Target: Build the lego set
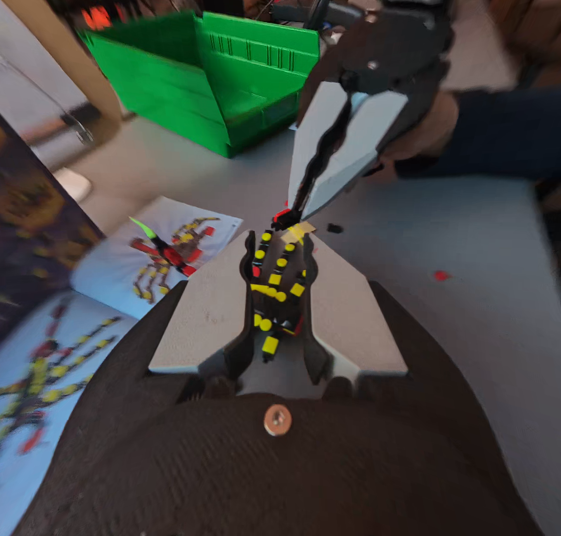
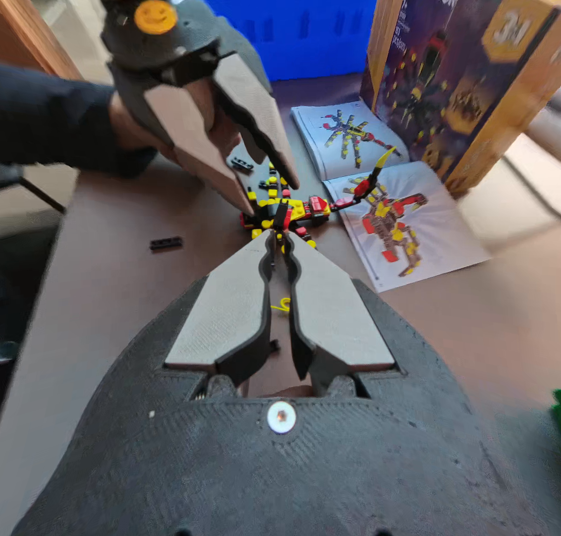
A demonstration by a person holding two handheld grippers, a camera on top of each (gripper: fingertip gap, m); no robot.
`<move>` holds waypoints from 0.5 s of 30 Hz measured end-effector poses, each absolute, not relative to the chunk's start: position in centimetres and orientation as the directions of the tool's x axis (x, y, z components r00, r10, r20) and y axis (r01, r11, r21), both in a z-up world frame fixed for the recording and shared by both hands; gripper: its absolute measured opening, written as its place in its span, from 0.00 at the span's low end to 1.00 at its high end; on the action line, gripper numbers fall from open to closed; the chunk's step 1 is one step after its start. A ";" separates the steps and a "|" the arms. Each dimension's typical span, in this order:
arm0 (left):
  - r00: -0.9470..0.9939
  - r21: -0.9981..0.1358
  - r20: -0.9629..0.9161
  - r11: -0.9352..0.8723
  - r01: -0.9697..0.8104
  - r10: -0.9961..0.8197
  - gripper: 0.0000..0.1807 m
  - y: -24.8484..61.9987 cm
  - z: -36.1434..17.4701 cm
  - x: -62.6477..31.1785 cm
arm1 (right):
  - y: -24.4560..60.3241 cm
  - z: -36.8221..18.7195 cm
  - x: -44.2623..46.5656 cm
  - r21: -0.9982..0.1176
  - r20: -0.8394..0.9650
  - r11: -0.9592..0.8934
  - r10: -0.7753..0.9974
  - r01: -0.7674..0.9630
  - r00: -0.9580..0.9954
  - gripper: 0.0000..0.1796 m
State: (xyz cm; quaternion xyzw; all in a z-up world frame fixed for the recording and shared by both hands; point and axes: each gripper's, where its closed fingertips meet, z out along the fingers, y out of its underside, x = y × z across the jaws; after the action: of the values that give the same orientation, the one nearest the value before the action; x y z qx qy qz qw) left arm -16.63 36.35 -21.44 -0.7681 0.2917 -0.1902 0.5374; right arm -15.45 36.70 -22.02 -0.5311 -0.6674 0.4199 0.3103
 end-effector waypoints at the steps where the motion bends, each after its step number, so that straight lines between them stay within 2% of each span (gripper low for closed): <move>1: 0.751 -0.923 -0.148 -0.183 -0.340 -0.643 0.15 36.2 -21.4 -16.5 | 36.6 -21.9 -15.4 -0.892 -0.114 0.010 0.962 0.451 -0.249 0.01; 4: 0.654 -0.798 -0.488 -0.008 -0.603 -0.578 0.15 35.8 -21.6 -16.0 | 36.1 -21.5 -15.2 -0.862 -0.348 -0.189 0.896 0.471 -0.277 0.01; 6: 0.587 -0.722 -0.608 0.065 -0.689 -0.535 0.14 35.7 -21.8 -15.4 | 35.8 -21.6 -15.0 -0.827 -0.440 -0.261 0.852 0.498 -0.283 0.01; 9: 0.530 -0.656 -0.699 0.133 -0.743 -0.480 0.12 35.7 -21.6 -15.1 | 35.1 -21.9 -14.9 -0.785 -0.514 -0.306 0.806 0.538 -0.293 0.01; 15: 0.457 -0.597 -0.739 0.166 -0.785 -0.495 0.07 35.2 -22.3 -14.4 | 34.5 -22.6 -14.7 -0.724 -0.601 -0.359 0.747 0.589 -0.283 0.01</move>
State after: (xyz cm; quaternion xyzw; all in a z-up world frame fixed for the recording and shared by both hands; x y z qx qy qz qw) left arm -14.43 35.21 -22.30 -0.6332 0.5055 0.1264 0.5724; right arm -14.67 34.47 -22.56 -0.5946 -0.5620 0.5708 0.0692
